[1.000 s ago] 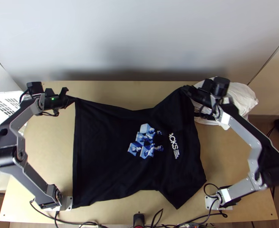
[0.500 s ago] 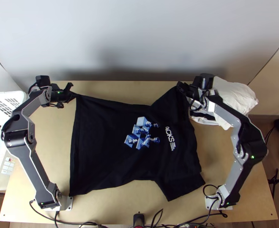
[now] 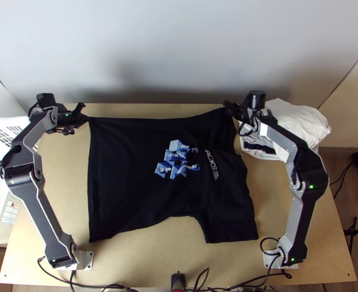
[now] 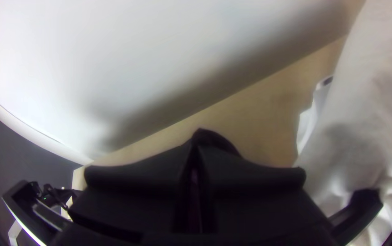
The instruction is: Fold the t-shirt
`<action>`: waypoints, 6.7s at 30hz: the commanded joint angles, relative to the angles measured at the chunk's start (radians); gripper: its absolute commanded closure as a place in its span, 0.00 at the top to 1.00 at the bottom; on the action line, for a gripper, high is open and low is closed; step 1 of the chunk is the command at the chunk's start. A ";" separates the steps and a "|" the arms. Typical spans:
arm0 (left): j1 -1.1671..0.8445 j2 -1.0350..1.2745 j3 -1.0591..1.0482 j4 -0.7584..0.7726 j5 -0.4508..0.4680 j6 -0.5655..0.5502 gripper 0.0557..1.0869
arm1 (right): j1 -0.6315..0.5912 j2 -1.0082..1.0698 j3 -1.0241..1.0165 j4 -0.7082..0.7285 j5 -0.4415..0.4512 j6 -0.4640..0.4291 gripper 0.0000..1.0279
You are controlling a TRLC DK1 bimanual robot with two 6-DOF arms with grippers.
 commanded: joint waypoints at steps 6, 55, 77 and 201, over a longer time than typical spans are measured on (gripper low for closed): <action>-0.015 -0.029 0.004 -0.115 -0.041 0.080 0.03 | 0.026 0.009 0.026 -0.029 0.024 0.004 0.03; 0.112 -0.315 -0.334 -0.477 0.341 0.657 0.03 | 0.006 -0.514 -0.364 -0.319 0.021 -0.165 0.03; 0.206 -0.307 -0.341 -0.802 0.336 1.053 0.03 | 0.014 -0.449 -0.408 -0.471 0.165 -0.282 0.03; -0.077 -0.407 0.070 -1.024 0.178 1.010 0.95 | 0.284 -1.112 -0.893 -1.106 -0.075 -0.343 0.03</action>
